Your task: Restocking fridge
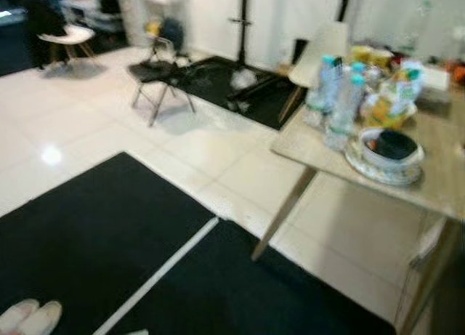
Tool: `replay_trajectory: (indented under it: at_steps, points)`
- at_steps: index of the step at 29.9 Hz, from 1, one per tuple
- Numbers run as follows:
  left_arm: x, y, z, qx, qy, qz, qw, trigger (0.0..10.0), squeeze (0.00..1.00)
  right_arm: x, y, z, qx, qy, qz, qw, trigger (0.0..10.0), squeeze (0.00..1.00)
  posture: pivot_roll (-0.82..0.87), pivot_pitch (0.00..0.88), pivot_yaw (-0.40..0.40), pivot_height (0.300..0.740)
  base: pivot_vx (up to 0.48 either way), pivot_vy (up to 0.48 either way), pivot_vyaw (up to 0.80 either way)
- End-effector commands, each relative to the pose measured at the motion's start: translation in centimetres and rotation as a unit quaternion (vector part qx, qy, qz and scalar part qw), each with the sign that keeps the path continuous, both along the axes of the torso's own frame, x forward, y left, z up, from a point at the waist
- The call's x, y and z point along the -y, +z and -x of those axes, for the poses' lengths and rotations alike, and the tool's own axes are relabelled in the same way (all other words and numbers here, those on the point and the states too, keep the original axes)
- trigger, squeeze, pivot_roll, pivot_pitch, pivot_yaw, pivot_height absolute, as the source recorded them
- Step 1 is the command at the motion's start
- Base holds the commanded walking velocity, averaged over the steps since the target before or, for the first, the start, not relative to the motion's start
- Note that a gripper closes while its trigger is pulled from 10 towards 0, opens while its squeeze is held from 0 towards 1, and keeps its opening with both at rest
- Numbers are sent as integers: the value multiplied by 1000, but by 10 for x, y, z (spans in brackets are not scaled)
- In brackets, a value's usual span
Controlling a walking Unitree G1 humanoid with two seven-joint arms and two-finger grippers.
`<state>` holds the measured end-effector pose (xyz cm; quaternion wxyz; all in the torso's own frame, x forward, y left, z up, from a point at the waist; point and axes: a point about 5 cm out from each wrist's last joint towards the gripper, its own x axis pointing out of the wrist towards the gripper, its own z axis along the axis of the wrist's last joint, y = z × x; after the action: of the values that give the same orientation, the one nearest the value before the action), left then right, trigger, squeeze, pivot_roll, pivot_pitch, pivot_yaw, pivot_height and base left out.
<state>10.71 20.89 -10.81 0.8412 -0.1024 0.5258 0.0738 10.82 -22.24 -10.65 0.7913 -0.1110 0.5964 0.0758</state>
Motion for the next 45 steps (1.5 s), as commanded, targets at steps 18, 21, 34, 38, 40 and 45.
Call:
replay_trajectory:
  at_steps: [18, 21, 34, 38, 40, 45]
  points:
    - [3, 0, -4, 4, -7, 2, 1000, 10000, 0, 0, 0, 0, 5, -2, -1, 1000, 10000, 0, -82, 0, 19, 740, 318, 0, 0]
    - [3, 1, -3, 4, -7, 2, 1000, 10000, 0, 0, 0, 0, 5, -2, -1, 1000, 10000, 0, -82, 0, 19, 740, 319, 0, 0]
    - [0, 1, -3, 3, -6, -1, 1000, 10000, 0, 0, 0, 1, -3, 9, 2, 1000, 10000, 0, -77, 0, 18, 740, 316, 0, -761]
    - [0, 2, -5, 9, 6, 3, 1000, 10000, 0, 0, 0, 0, 2, 5, 1, 1000, 10000, 0, -77, 0, 18, 740, 0, 0, -378]
    - [0, 2, -6, 9, 5, 2, 1000, 10000, 0, 0, 0, 0, 3, 1, 0, 1000, 10000, 0, -77, 0, 18, 740, 0, 0, 0]
    - [0, 2, -5, 10, 1, 3, 1000, 10000, 0, 0, 0, 0, 4, -1, 0, 1000, 10000, 0, -81, 0, 21, 740, 0, 0, 0]
